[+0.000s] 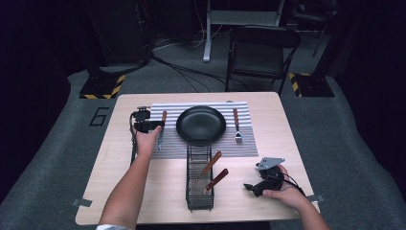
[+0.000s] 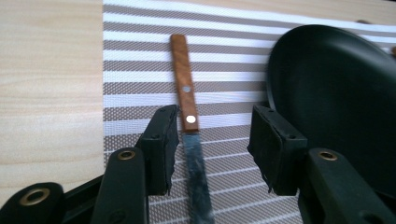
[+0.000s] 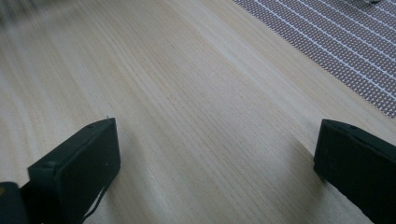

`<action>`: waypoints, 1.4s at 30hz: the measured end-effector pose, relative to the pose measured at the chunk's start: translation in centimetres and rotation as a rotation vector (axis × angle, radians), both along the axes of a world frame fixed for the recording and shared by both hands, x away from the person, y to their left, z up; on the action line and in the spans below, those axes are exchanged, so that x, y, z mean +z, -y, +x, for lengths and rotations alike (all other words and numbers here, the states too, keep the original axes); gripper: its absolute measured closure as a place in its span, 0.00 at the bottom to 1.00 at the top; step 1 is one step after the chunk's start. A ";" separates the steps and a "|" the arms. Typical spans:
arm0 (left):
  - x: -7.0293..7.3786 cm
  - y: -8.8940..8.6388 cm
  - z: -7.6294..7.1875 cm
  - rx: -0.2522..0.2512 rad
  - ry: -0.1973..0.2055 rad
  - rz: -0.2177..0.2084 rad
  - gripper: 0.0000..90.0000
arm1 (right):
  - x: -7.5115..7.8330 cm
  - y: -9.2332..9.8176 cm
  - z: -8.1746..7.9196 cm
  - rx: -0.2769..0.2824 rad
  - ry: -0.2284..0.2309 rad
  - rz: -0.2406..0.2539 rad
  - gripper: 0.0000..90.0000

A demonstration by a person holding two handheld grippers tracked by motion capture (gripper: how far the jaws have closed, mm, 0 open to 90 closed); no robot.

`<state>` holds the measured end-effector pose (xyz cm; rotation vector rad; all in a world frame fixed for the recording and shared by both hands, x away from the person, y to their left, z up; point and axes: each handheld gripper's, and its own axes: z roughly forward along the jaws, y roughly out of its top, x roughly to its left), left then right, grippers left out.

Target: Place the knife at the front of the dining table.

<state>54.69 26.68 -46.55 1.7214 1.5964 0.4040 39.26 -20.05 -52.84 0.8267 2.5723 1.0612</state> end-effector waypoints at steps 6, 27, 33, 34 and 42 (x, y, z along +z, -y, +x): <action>1.3 -0.3 -1.4 -0.036 0.031 -0.021 0.56 | 0.0 0.0 0.0 0.000 0.000 0.000 0.00; 4.5 -2.1 -7.3 -0.156 0.134 0.000 0.51 | 0.0 0.0 0.0 -0.004 -0.003 0.001 0.00; 4.8 -2.0 -8.6 -0.209 0.132 0.018 0.50 | 0.0 0.0 0.0 -0.003 -0.002 0.001 0.00; 4.8 -2.0 -8.9 -0.217 0.132 0.018 0.50 | 0.0 0.0 0.0 -0.003 -0.002 0.001 0.00; 5.2 -1.7 -10.8 -0.312 0.132 0.053 0.50 | 0.0 -0.1 0.0 -0.007 -0.001 0.000 0.00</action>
